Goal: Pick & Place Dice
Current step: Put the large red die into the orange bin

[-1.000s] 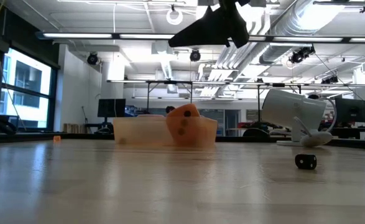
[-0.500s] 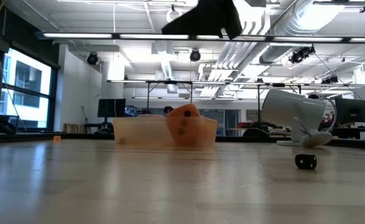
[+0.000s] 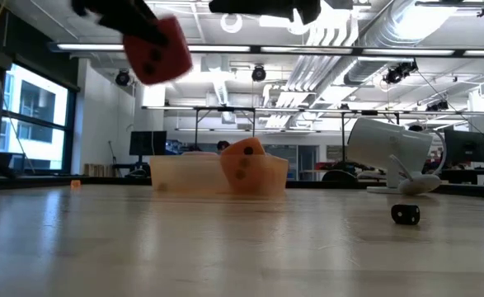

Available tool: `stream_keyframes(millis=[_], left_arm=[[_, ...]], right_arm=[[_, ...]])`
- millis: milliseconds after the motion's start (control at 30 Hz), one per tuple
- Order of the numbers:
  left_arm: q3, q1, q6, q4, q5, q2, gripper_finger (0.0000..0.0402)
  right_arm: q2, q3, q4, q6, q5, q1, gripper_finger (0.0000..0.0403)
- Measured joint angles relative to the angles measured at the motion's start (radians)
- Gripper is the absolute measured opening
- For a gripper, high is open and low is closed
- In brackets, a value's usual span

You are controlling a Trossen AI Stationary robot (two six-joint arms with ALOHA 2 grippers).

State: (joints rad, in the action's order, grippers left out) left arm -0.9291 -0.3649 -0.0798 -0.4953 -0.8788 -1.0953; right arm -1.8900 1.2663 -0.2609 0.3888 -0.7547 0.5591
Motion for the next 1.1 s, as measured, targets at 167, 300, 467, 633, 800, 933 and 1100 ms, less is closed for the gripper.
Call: stream_keyframes(millis=[167, 300, 467, 633, 800, 933, 1100], left_arm=[[0.000, 0.347, -0.050, 0.104, 0.330, -0.031, 0.0356], [0.000, 0.570, 0.010, 0.162, 0.570, -0.069, 0.0356], [0.000, 0.741, 0.121, 0.170, 0.720, -0.164, 0.0356], [0.000, 0.783, 0.123, 0.223, 0.752, -0.269, 0.0356], [0.000, 0.779, 0.130, 0.292, 0.750, -0.320, 0.0356], [-0.001, 0.778, 0.223, 0.290, 0.698, -0.340, 0.0356], [0.000, 0.770, 0.246, 0.275, 0.650, -0.343, 0.0356]], right_arm=[[0.005, 0.000, -0.104, -0.091, 0.003, 0.027, 0.0396], [0.007, 0.000, -0.167, -0.218, 0.002, 0.069, 0.0396], [0.007, 0.000, -0.188, -0.338, -0.047, 0.108, 0.0396], [0.007, 0.000, -0.192, -0.420, -0.101, 0.115, 0.0396], [0.007, 0.000, -0.192, -0.491, -0.147, 0.115, 0.0396], [0.007, 0.000, -0.192, -0.529, -0.208, 0.115, 0.0396], [0.007, 0.000, -0.191, -0.579, -0.243, 0.115, 0.0396]])
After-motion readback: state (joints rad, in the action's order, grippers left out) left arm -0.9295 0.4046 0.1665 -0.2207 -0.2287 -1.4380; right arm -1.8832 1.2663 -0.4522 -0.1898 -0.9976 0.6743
